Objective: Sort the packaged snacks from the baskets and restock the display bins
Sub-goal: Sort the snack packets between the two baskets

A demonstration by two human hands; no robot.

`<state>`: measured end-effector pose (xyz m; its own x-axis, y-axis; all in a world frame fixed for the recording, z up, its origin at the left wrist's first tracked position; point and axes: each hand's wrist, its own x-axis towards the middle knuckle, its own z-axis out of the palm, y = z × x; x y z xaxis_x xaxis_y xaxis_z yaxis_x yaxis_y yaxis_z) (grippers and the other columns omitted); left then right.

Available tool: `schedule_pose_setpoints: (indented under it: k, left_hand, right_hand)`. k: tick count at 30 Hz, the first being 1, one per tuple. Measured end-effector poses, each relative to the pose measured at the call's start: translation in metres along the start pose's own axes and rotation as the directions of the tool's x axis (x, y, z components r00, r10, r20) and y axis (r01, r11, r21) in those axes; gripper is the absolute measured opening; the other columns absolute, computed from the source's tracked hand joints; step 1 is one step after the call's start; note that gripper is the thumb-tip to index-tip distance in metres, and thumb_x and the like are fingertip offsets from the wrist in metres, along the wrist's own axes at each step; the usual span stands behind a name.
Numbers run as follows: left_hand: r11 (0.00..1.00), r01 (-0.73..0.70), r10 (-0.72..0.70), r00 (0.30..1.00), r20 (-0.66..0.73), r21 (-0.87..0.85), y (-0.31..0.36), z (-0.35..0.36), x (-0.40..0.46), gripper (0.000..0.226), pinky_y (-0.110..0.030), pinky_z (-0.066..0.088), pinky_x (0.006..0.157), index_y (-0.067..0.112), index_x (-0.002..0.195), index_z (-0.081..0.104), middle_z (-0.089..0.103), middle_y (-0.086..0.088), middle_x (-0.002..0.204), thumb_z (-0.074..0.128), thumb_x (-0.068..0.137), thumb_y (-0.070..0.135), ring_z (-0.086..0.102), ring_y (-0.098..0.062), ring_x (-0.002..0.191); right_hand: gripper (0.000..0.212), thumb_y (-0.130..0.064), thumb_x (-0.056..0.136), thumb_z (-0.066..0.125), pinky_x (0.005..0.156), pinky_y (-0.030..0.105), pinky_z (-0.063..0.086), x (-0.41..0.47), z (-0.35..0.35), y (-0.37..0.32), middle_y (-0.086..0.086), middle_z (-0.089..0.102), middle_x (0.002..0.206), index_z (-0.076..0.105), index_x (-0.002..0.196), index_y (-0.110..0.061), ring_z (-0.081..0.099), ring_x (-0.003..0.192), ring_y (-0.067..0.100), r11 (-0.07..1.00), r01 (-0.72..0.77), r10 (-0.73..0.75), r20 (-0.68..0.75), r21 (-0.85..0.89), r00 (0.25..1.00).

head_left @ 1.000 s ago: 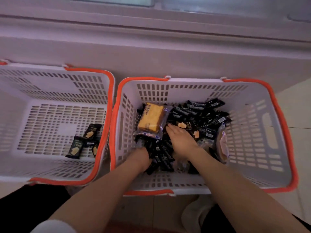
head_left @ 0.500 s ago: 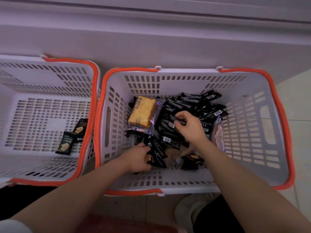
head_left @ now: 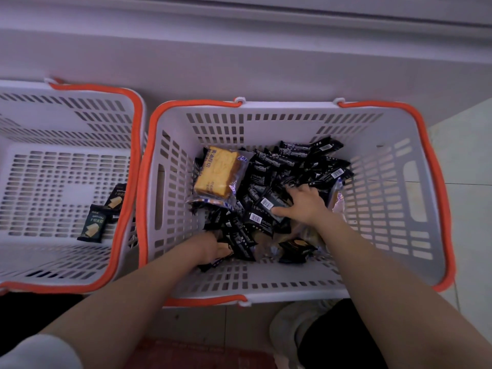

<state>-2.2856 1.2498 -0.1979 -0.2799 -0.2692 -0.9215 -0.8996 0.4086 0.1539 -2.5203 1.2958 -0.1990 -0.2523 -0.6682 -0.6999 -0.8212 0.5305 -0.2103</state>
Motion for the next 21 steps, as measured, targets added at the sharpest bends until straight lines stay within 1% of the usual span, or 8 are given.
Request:
schedule_pose_setpoints:
  k: [3,6,9,12,14,18,20,21]
  left_hand:
    - [0.999,0.034,-0.034,0.999,-0.004,-0.025,-0.002,-0.001,0.002,0.063,-0.030,0.043,0.082,0.006,0.128,0.048,0.059,-0.014,0.121,0.046,0.090,0.056,0.056,-0.024,0.104]
    - [0.987,0.069,-0.073,0.997,-0.017,-0.143,-0.007,-0.004,0.005,0.060,-0.027,0.045,0.080,0.008,0.120,0.055,0.061,-0.009,0.115,0.060,0.082,0.054,0.056,-0.021,0.102]
    - [0.967,0.069,-0.096,0.990,-0.099,-0.246,-0.008,-0.009,0.003,0.057,-0.025,0.046,0.070,0.003,0.114,0.057,0.061,-0.007,0.102,0.070,0.077,0.045,0.057,-0.020,0.092]
    - [0.939,-0.005,-0.056,0.985,-0.165,-0.345,-0.008,-0.009,0.000,0.068,-0.028,0.045,0.085,0.007,0.128,0.045,0.055,-0.008,0.127,0.074,0.075,0.040,0.054,-0.023,0.112]
    - [0.923,-0.075,-0.005,0.978,-0.208,-0.379,-0.007,-0.005,-0.006,0.065,-0.027,0.045,0.085,0.010,0.128,0.042,0.053,-0.007,0.129,0.073,0.077,0.036,0.053,-0.020,0.110]
    - [0.932,-0.154,0.024,0.929,-0.369,-0.327,-0.008,0.000,-0.028,0.055,-0.025,0.044,0.073,0.012,0.125,0.040,0.058,-0.007,0.119,0.068,0.082,0.032,0.054,-0.015,0.093]
    - [0.950,-0.180,0.036,0.876,-0.482,-0.257,-0.014,0.000,-0.042,0.054,-0.029,0.049,0.070,0.014,0.127,0.039,0.063,-0.008,0.112,0.065,0.084,0.035,0.060,-0.019,0.091]
    - [0.947,-0.203,0.039,0.843,-0.536,-0.250,-0.018,-0.001,-0.050,0.051,-0.030,0.051,0.065,0.016,0.125,0.040,0.065,-0.006,0.103,0.064,0.085,0.036,0.063,-0.019,0.084]
  right_hand:
    - [0.072,-0.064,0.077,0.059,0.099,0.041,0.035,-0.006,0.008,-0.004,0.016,0.039,0.133,0.050,0.120,-0.007,0.031,0.125,0.032,0.999,0.045,-0.044,0.056,-0.020,0.997]
    - [0.075,-0.064,0.073,0.062,0.091,0.042,0.041,-0.015,0.020,-0.015,0.014,0.046,0.127,0.046,0.120,-0.008,0.041,0.118,0.031,0.995,0.093,-0.092,0.015,-0.032,0.996]
    - [0.076,-0.067,0.072,0.059,0.090,0.044,0.040,-0.021,0.027,-0.028,0.008,0.048,0.127,0.046,0.125,-0.014,0.047,0.115,0.028,0.990,0.137,-0.137,-0.008,-0.043,0.991]
    - [0.064,-0.064,0.077,0.055,0.095,0.044,0.034,-0.025,0.030,-0.038,0.007,0.047,0.124,0.052,0.120,-0.017,0.045,0.117,0.027,0.971,0.225,-0.231,-0.069,-0.084,0.971]
    - [0.063,-0.060,0.079,0.056,0.101,0.046,0.029,-0.028,0.034,-0.046,0.006,0.044,0.129,0.052,0.124,-0.016,0.040,0.121,0.027,0.941,0.304,-0.310,-0.020,-0.151,0.951]
    - [0.067,-0.050,0.078,0.062,0.104,0.054,0.022,-0.034,0.041,-0.062,0.004,0.049,0.130,0.044,0.132,-0.015,0.036,0.124,0.027,0.905,0.339,-0.319,0.118,-0.257,0.941]
    - [0.063,-0.045,0.077,0.064,0.103,0.053,0.022,-0.037,0.042,-0.067,0.006,0.053,0.124,0.044,0.128,-0.014,0.038,0.121,0.028,0.906,0.308,-0.278,0.139,-0.291,0.950]
    - [0.059,-0.042,0.076,0.065,0.102,0.052,0.022,-0.039,0.043,-0.069,0.006,0.054,0.121,0.045,0.124,-0.014,0.039,0.119,0.028,0.896,0.304,-0.269,0.149,-0.324,0.951]
